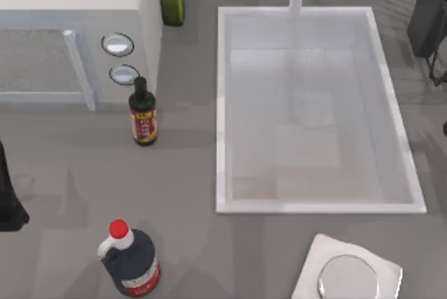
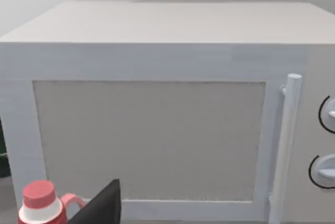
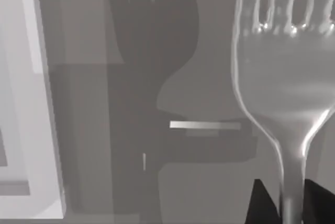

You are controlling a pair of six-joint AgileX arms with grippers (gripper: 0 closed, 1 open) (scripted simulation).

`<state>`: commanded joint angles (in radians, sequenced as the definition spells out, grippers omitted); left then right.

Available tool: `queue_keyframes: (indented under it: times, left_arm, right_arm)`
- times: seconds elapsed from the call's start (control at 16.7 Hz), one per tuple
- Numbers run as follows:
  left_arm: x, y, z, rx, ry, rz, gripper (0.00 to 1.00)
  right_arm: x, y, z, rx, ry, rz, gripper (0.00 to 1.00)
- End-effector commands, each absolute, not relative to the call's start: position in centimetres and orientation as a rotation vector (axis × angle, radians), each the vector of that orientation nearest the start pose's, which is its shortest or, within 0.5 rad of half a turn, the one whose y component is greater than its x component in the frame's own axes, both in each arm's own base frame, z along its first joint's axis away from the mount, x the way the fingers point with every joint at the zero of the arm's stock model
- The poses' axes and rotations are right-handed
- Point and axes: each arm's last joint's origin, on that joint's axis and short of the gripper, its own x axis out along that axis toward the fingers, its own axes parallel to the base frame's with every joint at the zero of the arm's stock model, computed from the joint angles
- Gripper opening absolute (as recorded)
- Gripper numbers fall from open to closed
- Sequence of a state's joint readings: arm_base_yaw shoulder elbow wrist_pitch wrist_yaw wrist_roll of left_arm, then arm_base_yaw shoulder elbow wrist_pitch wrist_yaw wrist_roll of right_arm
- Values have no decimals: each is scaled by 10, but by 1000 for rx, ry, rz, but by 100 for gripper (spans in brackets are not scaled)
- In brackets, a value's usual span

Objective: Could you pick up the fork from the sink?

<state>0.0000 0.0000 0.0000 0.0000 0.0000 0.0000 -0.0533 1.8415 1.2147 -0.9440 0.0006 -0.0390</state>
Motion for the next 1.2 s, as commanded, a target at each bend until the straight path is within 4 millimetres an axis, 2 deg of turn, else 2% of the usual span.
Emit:
queue_keyframes:
  times: [0.06, 0.84, 1.2]
  left_arm:
    - [106, -1, 160, 0, 0, 0, 100]
    - [106, -1, 160, 0, 0, 0, 100]
    - [106, -1, 160, 0, 0, 0, 100]
  right_arm:
    - [330, -15, 160, 8, 1571, -8, 0]
    - [330, -15, 160, 8, 1571, -8, 98]
    - [330, -15, 160, 8, 1571, -8, 100]
